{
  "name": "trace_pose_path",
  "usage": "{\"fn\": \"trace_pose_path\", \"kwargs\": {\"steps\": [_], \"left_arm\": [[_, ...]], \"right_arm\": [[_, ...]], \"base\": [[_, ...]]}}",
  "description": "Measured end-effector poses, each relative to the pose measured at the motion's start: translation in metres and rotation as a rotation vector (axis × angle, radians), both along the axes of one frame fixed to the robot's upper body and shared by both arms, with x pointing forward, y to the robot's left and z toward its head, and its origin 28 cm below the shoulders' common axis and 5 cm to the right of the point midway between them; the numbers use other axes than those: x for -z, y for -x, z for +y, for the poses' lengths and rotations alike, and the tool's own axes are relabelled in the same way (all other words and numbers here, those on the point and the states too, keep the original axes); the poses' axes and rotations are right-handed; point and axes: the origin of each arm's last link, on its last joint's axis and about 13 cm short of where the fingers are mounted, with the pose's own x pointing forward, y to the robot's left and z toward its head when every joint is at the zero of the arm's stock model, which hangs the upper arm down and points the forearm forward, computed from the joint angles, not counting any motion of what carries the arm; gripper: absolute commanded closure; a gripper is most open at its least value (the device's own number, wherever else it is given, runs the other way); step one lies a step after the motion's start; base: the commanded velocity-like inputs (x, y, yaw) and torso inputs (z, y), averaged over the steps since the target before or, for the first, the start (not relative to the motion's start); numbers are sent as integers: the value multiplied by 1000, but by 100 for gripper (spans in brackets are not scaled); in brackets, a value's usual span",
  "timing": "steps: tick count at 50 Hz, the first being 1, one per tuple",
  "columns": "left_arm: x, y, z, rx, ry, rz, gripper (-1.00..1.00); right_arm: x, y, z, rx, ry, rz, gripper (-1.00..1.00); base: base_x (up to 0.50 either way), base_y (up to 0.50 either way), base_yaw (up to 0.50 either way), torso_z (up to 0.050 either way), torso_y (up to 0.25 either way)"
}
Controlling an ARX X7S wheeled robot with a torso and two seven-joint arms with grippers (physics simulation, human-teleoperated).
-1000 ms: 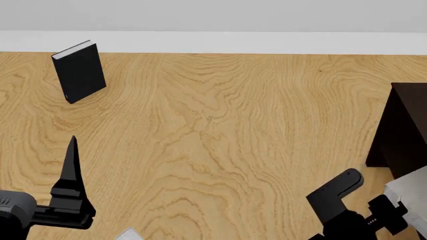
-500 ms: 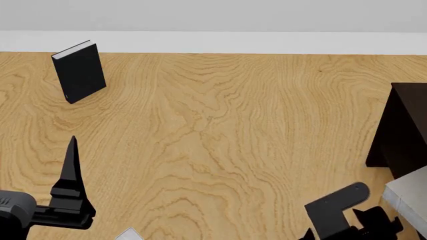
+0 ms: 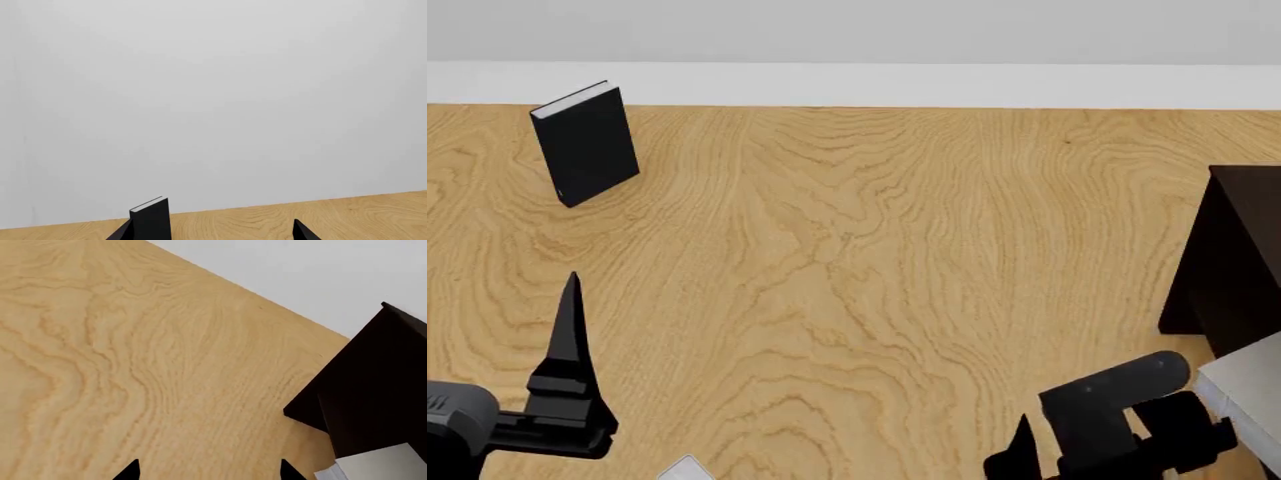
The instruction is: Pick up the book on the right and place it on the cabinet shelf.
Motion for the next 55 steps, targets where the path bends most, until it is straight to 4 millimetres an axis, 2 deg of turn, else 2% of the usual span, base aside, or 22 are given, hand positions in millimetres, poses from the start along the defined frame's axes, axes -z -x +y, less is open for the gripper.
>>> {"fn": "trace_pose_path", "kwargs": {"steps": [32, 44, 55], "left_arm": [[0, 0, 0, 0, 0, 0, -100], [0, 0, 0, 0, 0, 0, -100], [0, 0, 0, 0, 0, 0, -100]], "right_arm": [[-59, 7, 18, -53, 3, -143, -100], [-71, 20, 22, -87, -21, -189, -100], [-74, 35, 26, -133, -50, -213, -100]], "base": [[-1, 0, 0, 1, 0], [-2, 0, 0, 1, 0], [0, 0, 0, 1, 0]]}}
